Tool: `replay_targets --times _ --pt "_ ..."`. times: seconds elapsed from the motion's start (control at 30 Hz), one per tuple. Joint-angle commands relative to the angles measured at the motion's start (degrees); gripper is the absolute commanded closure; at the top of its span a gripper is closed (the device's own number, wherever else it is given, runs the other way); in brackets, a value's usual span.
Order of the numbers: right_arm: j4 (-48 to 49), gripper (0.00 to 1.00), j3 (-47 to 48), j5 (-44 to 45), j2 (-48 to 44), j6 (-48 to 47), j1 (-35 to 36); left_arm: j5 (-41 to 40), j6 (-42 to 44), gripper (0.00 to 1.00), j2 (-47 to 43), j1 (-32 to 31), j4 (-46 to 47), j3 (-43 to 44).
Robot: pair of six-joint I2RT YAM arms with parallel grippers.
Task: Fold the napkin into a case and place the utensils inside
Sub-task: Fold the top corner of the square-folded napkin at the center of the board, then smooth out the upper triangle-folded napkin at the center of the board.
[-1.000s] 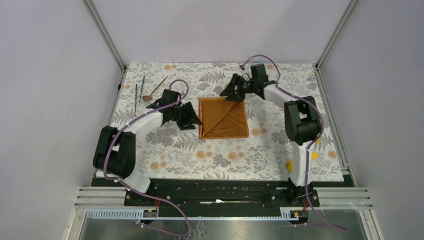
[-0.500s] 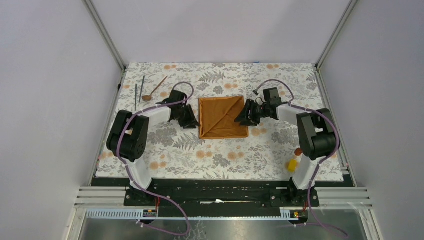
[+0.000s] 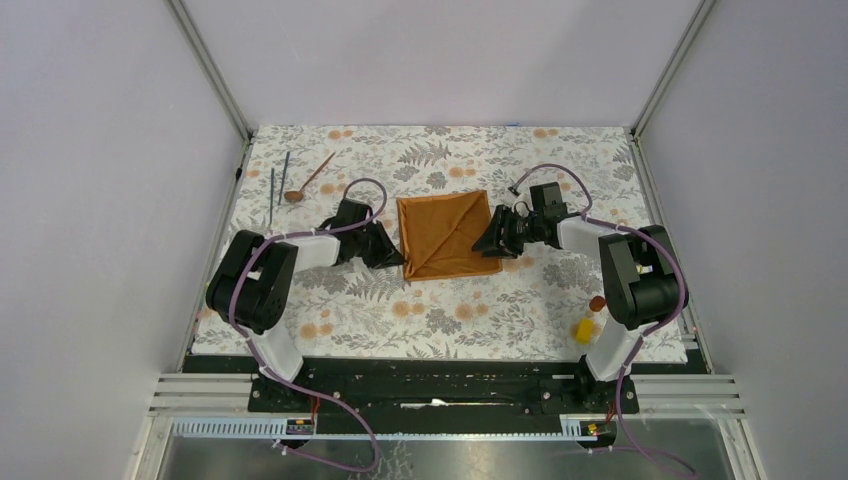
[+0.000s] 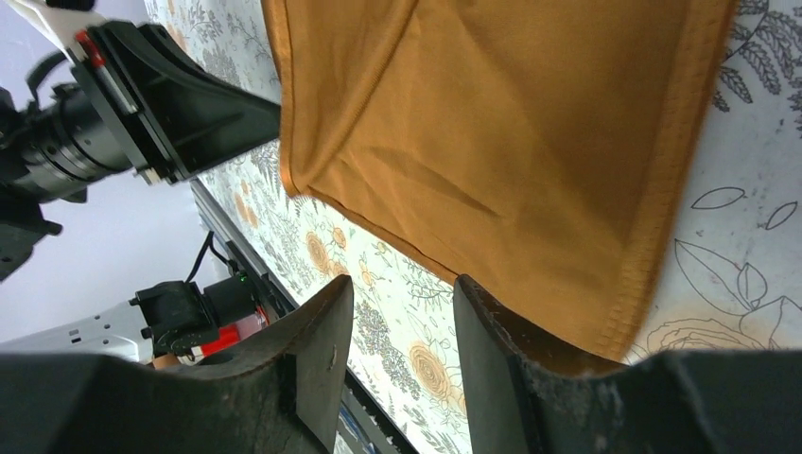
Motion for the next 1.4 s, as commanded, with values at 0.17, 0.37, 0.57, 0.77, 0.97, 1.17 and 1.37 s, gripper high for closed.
replay_targets --times 0.17,0.37,0.57,0.77,0.97,1.17,1.37 --pt "1.9 0.50 2.1 -0.3 -0.8 -1.2 0.3 1.6 -7.5 0.86 -5.8 -6.6 2.5 -10.6" --pt "1.9 0.50 2.6 -0.3 0.1 -1.6 1.2 -3.6 -1.2 0.70 -12.2 -1.9 -8.6 -3.4" --pt "1.9 0.50 3.1 -1.1 1.5 -2.2 1.7 -4.8 4.4 0.45 -2.9 -0.2 -13.0 15.5" --pt "2.6 0.35 2.7 -1.8 0.7 -3.4 3.0 -9.9 10.7 0.51 10.2 -0.1 -20.1 33.1" --pt "4.8 0.15 1.5 -3.0 -0.7 -3.0 3.0 -11.2 14.0 0.59 18.1 -0.1 -22.1 41.2" --pt "5.5 0.14 1.2 -3.4 -0.6 -2.9 3.1 -13.8 15.9 0.69 21.5 -0.1 -22.5 43.4" --pt "6.2 0.16 1.1 -4.1 0.5 -2.5 3.0 -13.1 15.5 0.78 22.5 -0.1 -21.4 42.9"
